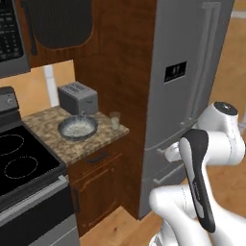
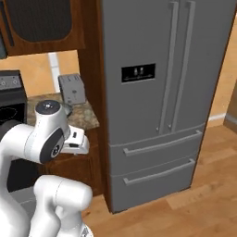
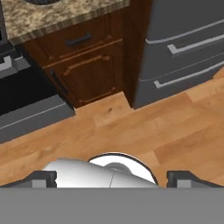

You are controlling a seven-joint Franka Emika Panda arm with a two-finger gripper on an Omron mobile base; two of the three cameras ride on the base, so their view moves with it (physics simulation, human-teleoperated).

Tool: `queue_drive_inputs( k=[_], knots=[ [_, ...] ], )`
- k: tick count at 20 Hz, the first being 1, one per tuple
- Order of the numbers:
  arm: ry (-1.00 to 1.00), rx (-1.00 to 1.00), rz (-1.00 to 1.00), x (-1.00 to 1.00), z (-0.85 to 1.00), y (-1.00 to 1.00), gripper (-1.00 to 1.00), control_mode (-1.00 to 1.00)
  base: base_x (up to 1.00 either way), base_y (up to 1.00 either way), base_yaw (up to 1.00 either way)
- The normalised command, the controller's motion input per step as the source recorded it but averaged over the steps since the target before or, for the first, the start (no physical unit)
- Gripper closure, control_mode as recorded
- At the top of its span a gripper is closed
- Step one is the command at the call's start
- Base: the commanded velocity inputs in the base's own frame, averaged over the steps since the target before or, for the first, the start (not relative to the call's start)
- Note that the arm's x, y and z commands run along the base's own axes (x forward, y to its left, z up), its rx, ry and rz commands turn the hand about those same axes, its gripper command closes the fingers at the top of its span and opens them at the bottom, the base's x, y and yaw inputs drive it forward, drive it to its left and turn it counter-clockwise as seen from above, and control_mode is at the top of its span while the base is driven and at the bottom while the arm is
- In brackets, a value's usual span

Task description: Grab a lemon wedge from the fridge and one ice cube from the ice bowl, and put them in the glass of lemonade.

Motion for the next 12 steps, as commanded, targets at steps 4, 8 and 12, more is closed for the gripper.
queue_drive_inputs(
  k=[4, 8, 12],
  knots=[
    [0.0, 0.0, 0.0, 0.0, 0.0, 0.0, -1.0, 1.0, 0.02, -1.0, 0.51],
    [0.0, 0.0, 0.0, 0.0, 0.0, 0.0, -1.0, 1.0, 0.01, -1.0, 0.61],
    [0.0, 0.0, 0.0, 0.0, 0.0, 0.0, -1.0, 1.0, -0.05, -1.0, 0.56]
  ],
)
